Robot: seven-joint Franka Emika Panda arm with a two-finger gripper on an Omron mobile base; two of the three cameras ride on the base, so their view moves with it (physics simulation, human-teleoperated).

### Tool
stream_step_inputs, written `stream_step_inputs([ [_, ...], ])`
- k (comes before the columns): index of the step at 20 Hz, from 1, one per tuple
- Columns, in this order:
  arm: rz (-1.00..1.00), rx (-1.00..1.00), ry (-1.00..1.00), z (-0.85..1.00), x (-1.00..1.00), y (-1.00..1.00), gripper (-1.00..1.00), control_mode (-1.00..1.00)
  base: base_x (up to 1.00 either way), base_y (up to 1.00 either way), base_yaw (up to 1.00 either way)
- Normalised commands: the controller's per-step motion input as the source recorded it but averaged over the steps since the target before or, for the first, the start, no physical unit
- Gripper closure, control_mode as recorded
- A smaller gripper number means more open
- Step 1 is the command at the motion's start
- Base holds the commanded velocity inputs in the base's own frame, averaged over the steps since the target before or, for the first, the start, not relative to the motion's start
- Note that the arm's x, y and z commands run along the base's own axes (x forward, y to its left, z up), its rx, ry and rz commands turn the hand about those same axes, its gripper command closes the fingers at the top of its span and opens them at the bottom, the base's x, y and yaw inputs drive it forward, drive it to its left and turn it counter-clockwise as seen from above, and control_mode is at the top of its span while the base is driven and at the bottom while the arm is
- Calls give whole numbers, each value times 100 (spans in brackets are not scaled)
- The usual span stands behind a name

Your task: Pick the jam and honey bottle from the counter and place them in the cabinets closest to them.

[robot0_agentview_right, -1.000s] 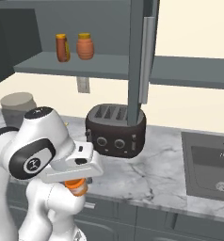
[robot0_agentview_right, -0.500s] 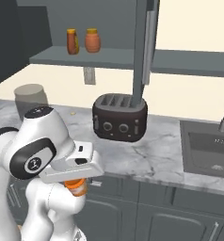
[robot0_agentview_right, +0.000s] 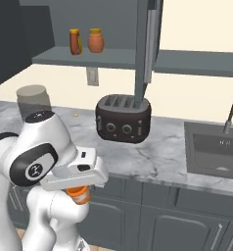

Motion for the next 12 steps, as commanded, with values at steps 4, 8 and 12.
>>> stream_step_inputs([
  [4, 0, 0, 0, 0, 0, 0, 100, 100, 4, -56, 0],
  [8, 0, 0, 0, 0, 0, 0, 100, 100, 9, -60, 0],
  [12, 0, 0, 0, 0, 0, 0, 100, 100, 13, -61, 0],
])
